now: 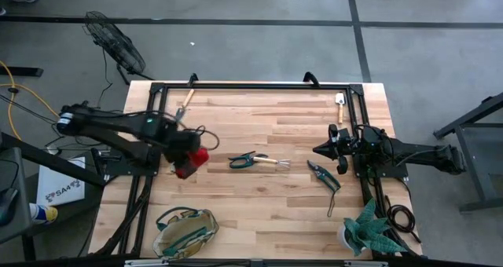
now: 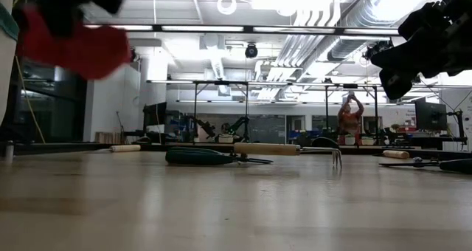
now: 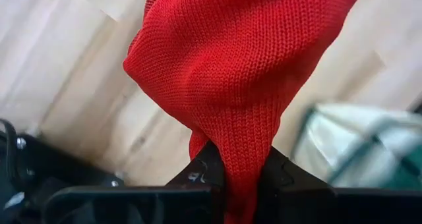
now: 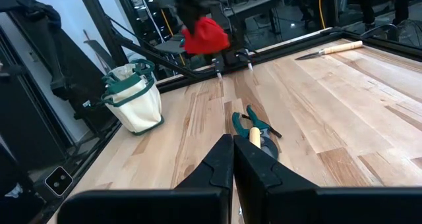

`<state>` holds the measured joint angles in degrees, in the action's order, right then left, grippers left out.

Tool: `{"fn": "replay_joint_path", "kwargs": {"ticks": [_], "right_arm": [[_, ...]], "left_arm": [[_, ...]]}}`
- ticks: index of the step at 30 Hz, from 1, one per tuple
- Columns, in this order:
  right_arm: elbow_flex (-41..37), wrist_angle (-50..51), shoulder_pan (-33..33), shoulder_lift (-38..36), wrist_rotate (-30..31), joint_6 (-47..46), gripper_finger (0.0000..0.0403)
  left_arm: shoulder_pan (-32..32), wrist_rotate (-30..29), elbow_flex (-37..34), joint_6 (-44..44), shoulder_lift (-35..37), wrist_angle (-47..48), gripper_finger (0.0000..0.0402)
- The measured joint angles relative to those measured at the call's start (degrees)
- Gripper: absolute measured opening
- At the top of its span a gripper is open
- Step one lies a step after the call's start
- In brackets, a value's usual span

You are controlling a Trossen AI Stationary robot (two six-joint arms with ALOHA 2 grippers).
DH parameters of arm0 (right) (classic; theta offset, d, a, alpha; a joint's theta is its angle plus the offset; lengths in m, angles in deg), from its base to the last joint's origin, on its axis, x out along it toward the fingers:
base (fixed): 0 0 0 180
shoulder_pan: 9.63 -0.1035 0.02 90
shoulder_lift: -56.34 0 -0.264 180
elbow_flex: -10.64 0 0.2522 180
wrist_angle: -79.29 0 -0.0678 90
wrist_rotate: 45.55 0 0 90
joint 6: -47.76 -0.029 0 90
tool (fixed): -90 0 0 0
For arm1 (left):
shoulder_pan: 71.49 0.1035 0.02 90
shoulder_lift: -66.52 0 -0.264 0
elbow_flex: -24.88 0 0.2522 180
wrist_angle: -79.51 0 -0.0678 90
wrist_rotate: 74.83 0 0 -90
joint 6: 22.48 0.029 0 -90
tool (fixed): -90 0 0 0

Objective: Pick & Place Garden tools in Gardening bag
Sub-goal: Put the red gardening gloves into the white gardening bag

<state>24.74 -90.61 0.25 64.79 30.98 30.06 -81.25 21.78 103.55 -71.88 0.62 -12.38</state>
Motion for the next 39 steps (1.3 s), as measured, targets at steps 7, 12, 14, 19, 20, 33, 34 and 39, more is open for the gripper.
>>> {"fn": "replay_joint_path", "kwargs": {"ticks": [7, 12, 14, 19, 20, 33, 34, 39], "right_arm": [[0.0, 0.0, 0.0, 0.0, 0.0, 0.0, 0.0002], [0.0, 0.0, 0.0, 0.0, 0.0, 0.0, 0.0002], [0.0, 0.0, 0.0, 0.0, 0.0, 0.0, 0.0002], [0.0, 0.0, 0.0, 0.0, 0.0, 0.0, 0.0002], [0.0, 0.0, 0.0, 0.0, 0.0, 0.0, 0.0002], [0.0, 0.0, 0.0, 0.0, 0.0, 0.0, 0.0003], [0.0, 0.0, 0.0, 0.0, 0.0, 0.0, 0.0003], [0.0, 0.0, 0.0, 0.0, 0.0, 0.0, 0.0003]], "left_arm": [[-13.0, -1.9, 8.2, -4.6, 0.6, 5.7, 0.0024], [-21.8, -2.5, 10.0, -11.6, 0.6, 5.9, 0.0024], [-25.0, -2.6, 10.0, -15.4, 0.6, 5.6, 0.0024], [-31.6, -2.4, 10.1, -23.2, 0.0, 0.5, 0.0024], [-32.6, -2.4, 10.1, -24.2, 0.0, -0.9, 0.0024], [-39.1, 1.1, 10.1, -27.1, -6.7, -17.4, 0.0024], [-39.0, 1.8, 10.1, -26.9, -7.6, -17.9, 0.0024], [-39.0, 3.1, 10.1, -26.5, -11.9, -17.5, 0.0023]]}}
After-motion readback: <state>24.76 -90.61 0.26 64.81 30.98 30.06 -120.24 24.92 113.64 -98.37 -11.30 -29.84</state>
